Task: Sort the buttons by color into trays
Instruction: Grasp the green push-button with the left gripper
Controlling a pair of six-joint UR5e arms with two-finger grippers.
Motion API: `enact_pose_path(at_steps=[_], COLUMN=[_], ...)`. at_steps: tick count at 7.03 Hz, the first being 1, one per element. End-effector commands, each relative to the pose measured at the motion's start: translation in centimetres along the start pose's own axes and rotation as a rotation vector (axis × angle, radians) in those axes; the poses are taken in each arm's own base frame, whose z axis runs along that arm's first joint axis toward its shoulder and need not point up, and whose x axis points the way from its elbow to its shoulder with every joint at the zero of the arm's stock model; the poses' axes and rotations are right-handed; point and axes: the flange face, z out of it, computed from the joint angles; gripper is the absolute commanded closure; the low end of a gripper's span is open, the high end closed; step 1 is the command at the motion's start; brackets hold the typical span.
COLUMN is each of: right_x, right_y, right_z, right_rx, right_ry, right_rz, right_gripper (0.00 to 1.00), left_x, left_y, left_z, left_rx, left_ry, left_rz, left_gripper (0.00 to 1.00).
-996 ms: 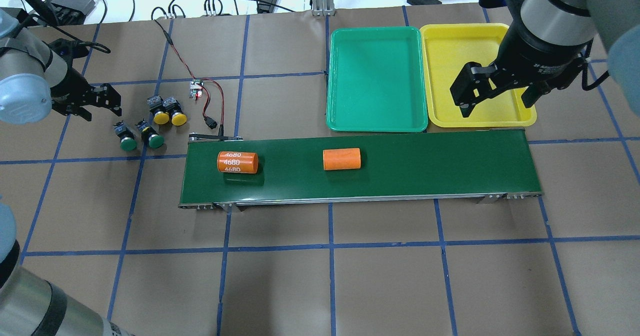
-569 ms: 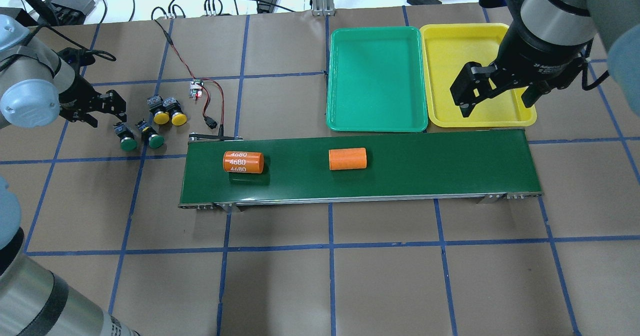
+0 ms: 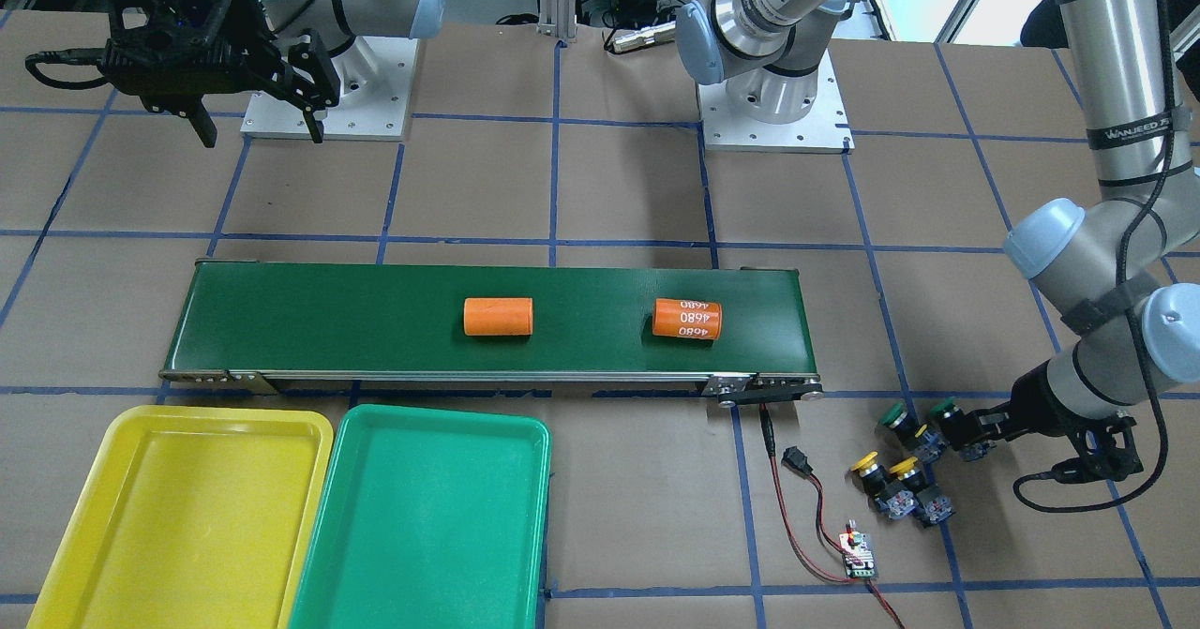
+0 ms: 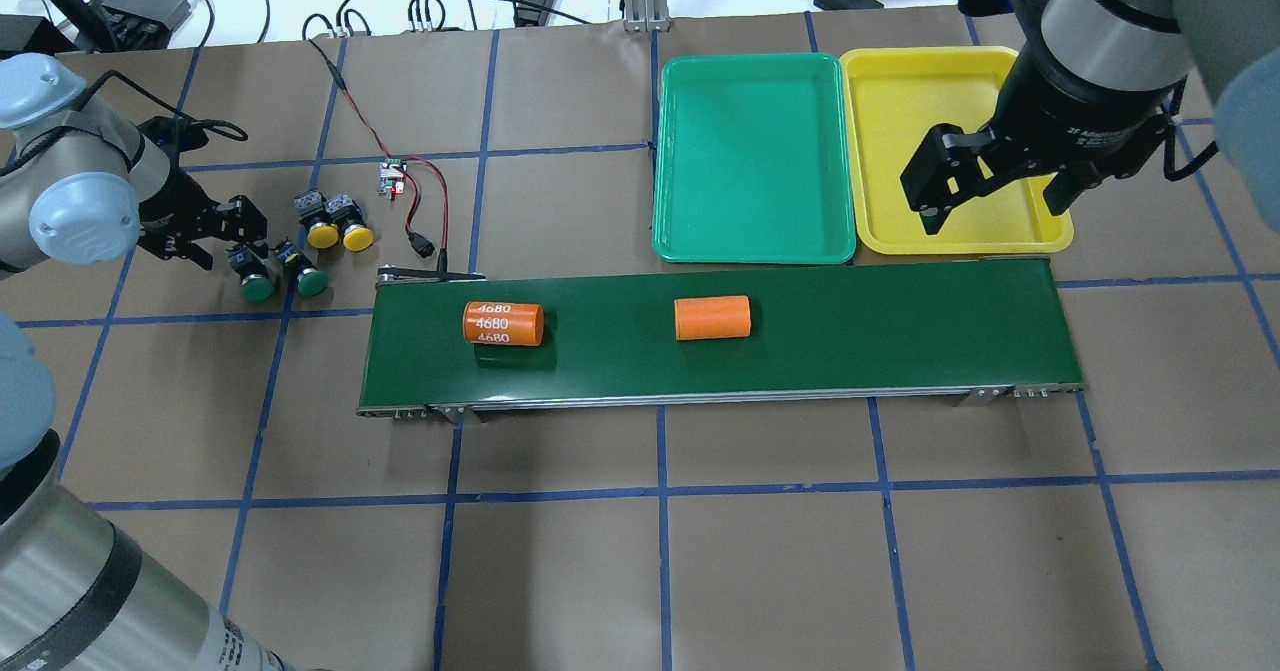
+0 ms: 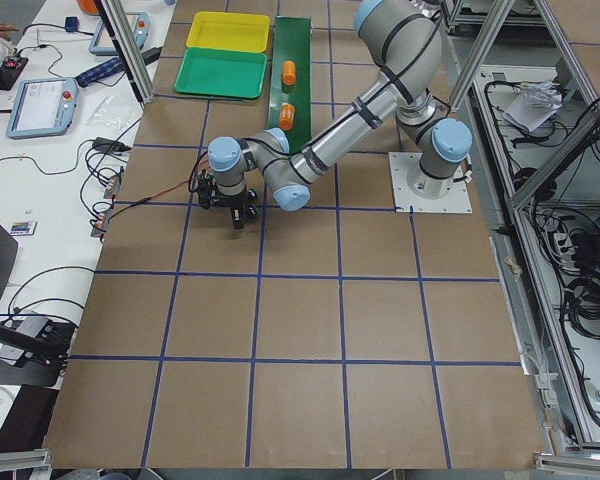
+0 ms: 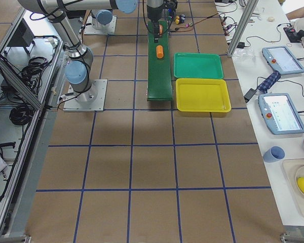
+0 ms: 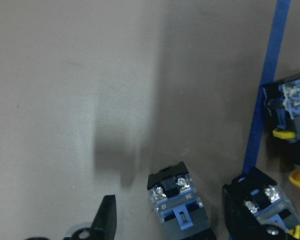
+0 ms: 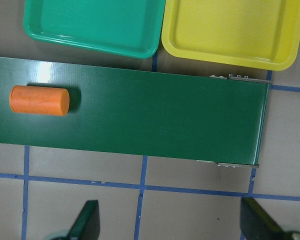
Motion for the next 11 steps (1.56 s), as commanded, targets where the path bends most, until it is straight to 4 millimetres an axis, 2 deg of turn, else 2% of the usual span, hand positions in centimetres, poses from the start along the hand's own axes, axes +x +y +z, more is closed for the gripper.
enact_pose_path(at_steps=[1,2,4,5,6,7,8,9,10,11], right_x=[0.0,0.0,0.0,0.0,0.0,0.0,0.0,0.0,0.0,0.0], right_y=[0.0,0.1,0.0,0.0,0.1,0.0,0.1,0.1,0.0,0.0], right_z=[0.0,-0.1,-0.1,-0.1,-0.1,-0.1,-0.1,-0.1,0.0,0.0], right_rx=[-0.001,0.0,0.002,0.002,0.0,0.002,0.0,0.0,0.001,0.0], right_ry=[0.0,0.0,0.0,0.0,0.0,0.0,0.0,0.0,-0.001,0.0], right_rz=[0.0,0.0,0.0,0.0,0.0,0.0,0.0,0.0,0.0,-0.002], right_gripper=[0.0,0.0,0.0,0.0,0.0,0.0,0.0,0.0,0.0,0.0], left_x=[-0.2,-0.2,0.4,1.4,3.1,6.6,12.1,16.6,20.4,21.9], left_y=[-0.2,-0.2,0.2,1.0,2.8,4.9,6.6,8.7,11.4,13.0], left_z=[0.6,0.1,-2.6,-5.0,-8.3,-10.7,-14.2,-14.1,-12.5,-11.2], left_rx=[0.004,0.012,0.034,0.025,0.032,-0.01,0.032,0.018,-0.012,-0.003], left_ry=[-0.012,-0.013,-0.019,-0.011,0.025,0.064,0.046,0.054,0.06,0.059], left_rz=[0.009,0.014,0.033,0.081,0.094,0.137,0.223,0.287,0.342,0.337], left_gripper=[0.93,1.0,1.0,1.0,1.0,1.0,1.0,1.0,1.0,1.0])
